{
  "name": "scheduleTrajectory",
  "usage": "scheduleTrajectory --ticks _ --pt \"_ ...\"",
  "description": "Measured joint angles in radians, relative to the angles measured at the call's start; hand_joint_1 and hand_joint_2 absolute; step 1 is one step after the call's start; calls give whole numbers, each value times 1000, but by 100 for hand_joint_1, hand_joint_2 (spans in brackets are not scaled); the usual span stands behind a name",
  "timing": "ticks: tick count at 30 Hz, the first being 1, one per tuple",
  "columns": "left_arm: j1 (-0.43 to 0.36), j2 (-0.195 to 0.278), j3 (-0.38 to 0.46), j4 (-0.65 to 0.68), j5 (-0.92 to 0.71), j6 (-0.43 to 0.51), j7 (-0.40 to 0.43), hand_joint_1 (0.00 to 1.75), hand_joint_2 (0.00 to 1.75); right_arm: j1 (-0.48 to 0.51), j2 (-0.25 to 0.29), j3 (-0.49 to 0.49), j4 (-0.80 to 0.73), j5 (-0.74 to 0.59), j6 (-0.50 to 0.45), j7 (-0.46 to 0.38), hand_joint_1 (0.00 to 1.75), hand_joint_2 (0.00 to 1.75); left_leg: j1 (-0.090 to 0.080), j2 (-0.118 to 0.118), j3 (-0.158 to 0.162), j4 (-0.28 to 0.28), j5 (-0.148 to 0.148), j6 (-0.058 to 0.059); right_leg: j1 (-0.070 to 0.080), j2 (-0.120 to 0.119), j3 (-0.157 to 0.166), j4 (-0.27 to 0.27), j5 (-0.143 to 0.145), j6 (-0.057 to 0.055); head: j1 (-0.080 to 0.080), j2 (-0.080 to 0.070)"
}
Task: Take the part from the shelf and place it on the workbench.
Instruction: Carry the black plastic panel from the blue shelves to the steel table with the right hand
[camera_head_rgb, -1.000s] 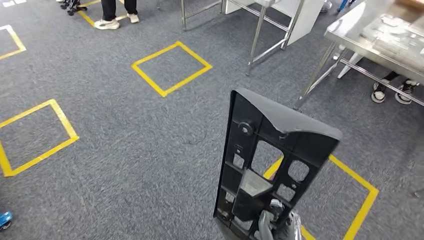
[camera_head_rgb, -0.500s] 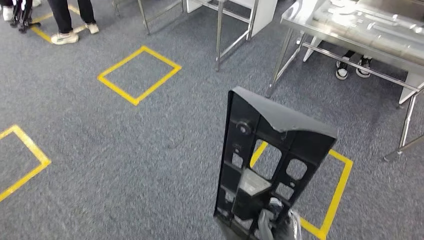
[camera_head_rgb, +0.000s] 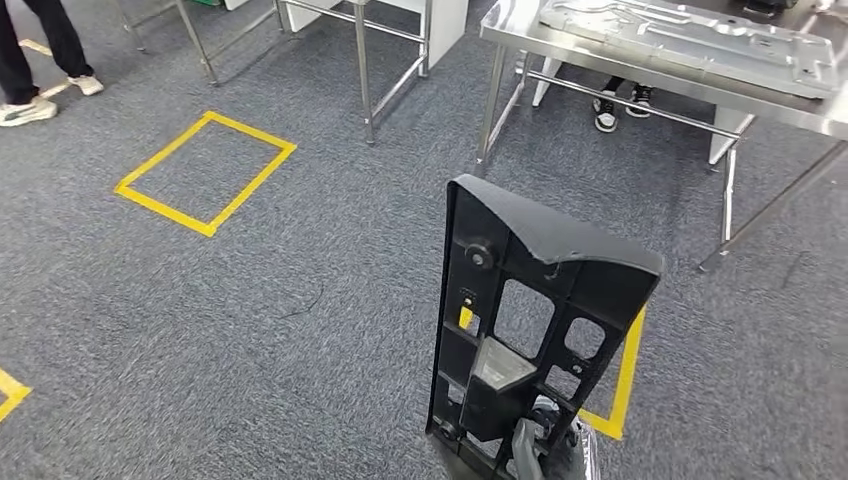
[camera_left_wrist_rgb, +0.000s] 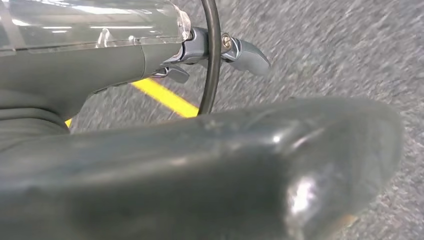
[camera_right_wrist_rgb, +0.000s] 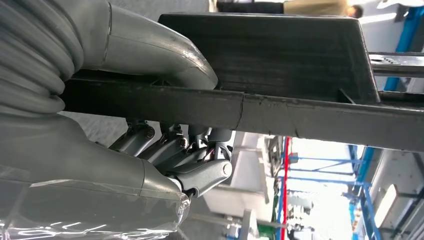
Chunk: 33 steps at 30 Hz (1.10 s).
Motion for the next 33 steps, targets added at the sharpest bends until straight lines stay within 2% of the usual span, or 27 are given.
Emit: scheduleTrajectory --ticks 2,3,4,5,6,7,9,11,13,14,16,18,19,20,21,22,23,24,25,26,29,31,33 --pt "3 0 0 0 0 0 0 0 0 -2 0 0 -1 0 -1 0 175 175 0 27 3 -5 0 6 -2 -55 -53 103 -53 11 0 0" --pt "4 0 0 0 0 1 1 0 0 -2 0 0 0 0 -1 0 175 175 -1 41 4 -6 -1 7 -6 -67 -87 163 -78 15 0 0" --pt "5 1 0 0 0 1 1 0 0 -1 0 0 0 0 -1 0 175 175 -1 55 4 -6 -3 6 -9 -73 -112 207 -89 18 0 0" --pt "5 1 0 0 0 1 1 0 0 0 -1 -1 0 0 -1 0 175 175 -1 69 6 -6 -6 5 -11 -77 -121 219 -83 19 0 0" --pt "4 1 0 0 0 1 1 0 0 1 -1 -1 0 0 -1 0 175 175 -1 81 10 -6 -9 4 -12 -81 -110 195 -59 19 0 0" --pt "3 0 0 0 0 0 1 0 0 2 -1 -1 0 0 -1 0 175 175 -1 92 14 -6 -13 2 -12 -89 -83 140 -23 18 0 0" --pt "2 -1 0 0 -1 -1 1 0 0 1 -1 -1 0 0 -1 1 175 175 -2 111 26 -8 -20 -3 -4 -130 -15 11 28 7 0 0" --pt "0 -2 0 0 -1 -2 1 0 0 1 -1 0 0 0 -1 1 175 175 -4 127 35 -12 -25 -13 8 -156 14 -47 36 -6 0 0" --pt "-3 -2 0 0 -1 -4 1 0 0 3 -1 0 -1 0 -3 2 175 175 -5 145 47 -22 -28 -26 12 -138 15 -54 36 -17 0 0" --pt "-5 -2 0 0 -1 -5 1 0 0 4 0 0 -1 0 -4 2 175 175 -4 145 54 -24 -32 -31 8 -127 20 -61 38 -22 0 0" --pt "-6 -2 0 0 -1 -7 0 0 0 5 0 2 -1 0 -6 2 175 175 -4 106 42 20 -65 -37 1 -107 33 -78 43 -34 0 0" --pt "-4 0 0 0 -1 -9 0 0 0 3 0 4 -1 0 -6 3 175 175 -3 56 -17 142 -123 -37 0 -84 40 -84 44 -44 0 0" --pt "-1 0 0 0 -1 -9 1 0 0 2 0 4 -1 0 -6 3 175 175 -3 48 -51 203 -142 -37 1 -71 41 -83 43 -48 0 0" --pt "1 0 0 0 -1 -9 1 0 0 2 0 5 -1 0 -7 3 175 175 -3 45 -76 241 -145 -37 3 -56 43 -81 41 -49 0 0" --pt "3 0 0 0 -1 -9 1 0 0 3 0 5 0 0 -7 4 175 175 -3 43 -86 242 -127 -37 5 -41 45 -79 38 -50 0 0" --pt "4 1 0 0 -1 -9 1 0 0 4 0 5 0 0 -7 4 175 175 -3 41 -77 206 -91 -34 6 -28 47 -75 35 -49 0 0" --pt "4 2 0 0 -1 -9 1 0 0 4 0 5 0 1 -9 4 175 175 -3 36 -57 142 -48 -31 6 -18 50 -70 30 -48 0 0" --pt "3 3 0 0 -1 -8 2 0 0 4 0 6 0 2 -12 5 175 175 -4 29 -37 83 -17 -26 8 -9 51 -63 24 -45 0 0" --pt "0 5 0 0 0 -8 2 0 0 4 0 6 0 4 -17 6 175 175 -6 22 -21 37 1 -22 8 -3 49 -57 20 -40 0 0" --pt "-2 5 0 0 0 -7 4 0 0 5 0 7 0 7 -24 8 175 175 -7 16 -13 13 5 -18 8 1 45 -51 16 -35 0 0" --pt "-6 5 0 0 0 -4 7 0 0 8 0 10 0 15 -43 15 175 175 -8 16 -9 0 6 -6 7 4 41 -49 13 -18 0 0" --pt "-5 4 0 0 1 -3 8 0 0 7 -1 13 0 18 -51 17 175 175 -2 22 -2 -11 11 6 7 -24 25 -12 -11 -6 0 0" --pt "-3 5 0 0 1 -3 9 0 0 5 -2 15 0 19 -57 17 175 175 -1 29 1 -16 9 12 0 -60 -31 96 -64 8 0 0"
